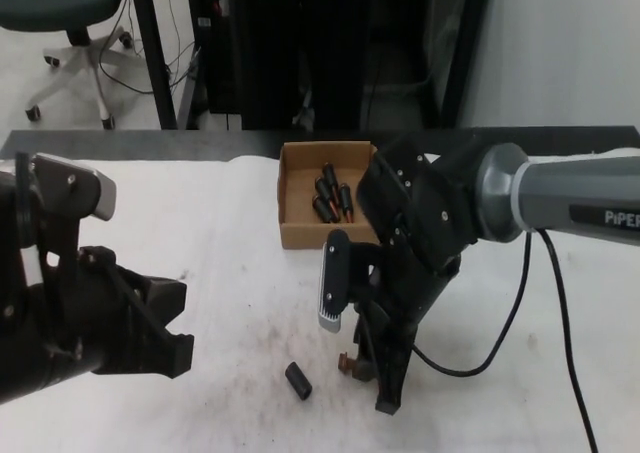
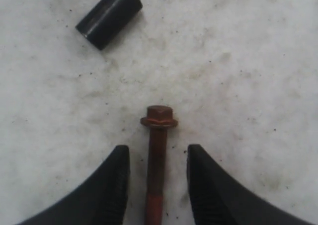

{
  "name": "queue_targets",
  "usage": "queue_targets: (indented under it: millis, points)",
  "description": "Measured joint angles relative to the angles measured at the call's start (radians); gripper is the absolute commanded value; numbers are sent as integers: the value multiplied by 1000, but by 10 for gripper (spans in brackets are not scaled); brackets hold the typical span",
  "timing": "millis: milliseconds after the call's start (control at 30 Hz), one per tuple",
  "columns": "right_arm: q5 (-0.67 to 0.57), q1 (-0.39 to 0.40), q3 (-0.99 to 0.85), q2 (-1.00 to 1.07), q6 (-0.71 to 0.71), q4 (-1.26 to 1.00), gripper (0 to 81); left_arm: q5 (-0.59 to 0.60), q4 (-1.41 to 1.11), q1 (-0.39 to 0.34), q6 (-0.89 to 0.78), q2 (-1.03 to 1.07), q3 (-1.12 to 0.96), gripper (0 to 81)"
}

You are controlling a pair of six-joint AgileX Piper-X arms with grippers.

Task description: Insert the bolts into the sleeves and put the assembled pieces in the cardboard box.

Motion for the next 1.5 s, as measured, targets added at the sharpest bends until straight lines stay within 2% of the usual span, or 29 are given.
queue_targets:
  millis: [100,267,700,1033,1400,1433,1500]
  points:
    - [0,0,0,-1,0,-2,350,0,0,0,0,0,0,3]
    - [0,0,0,-1,0,-18,257,0,0,0,0,0,0,3]
    - [3,1,0,31,0,5,258,0,0,0,0,0,0,3]
    - [75,30,-15,50,-1,10,258,0,38,0,0,0,0,3]
    - [92,47,-23,57,-1,-22,256,0,38,0,0,0,0,3]
    - [92,50,-23,57,-1,-27,239,0,38,0,0,0,0,3]
    - [92,50,-23,57,-1,-29,134,0,38,0,0,0,0,3]
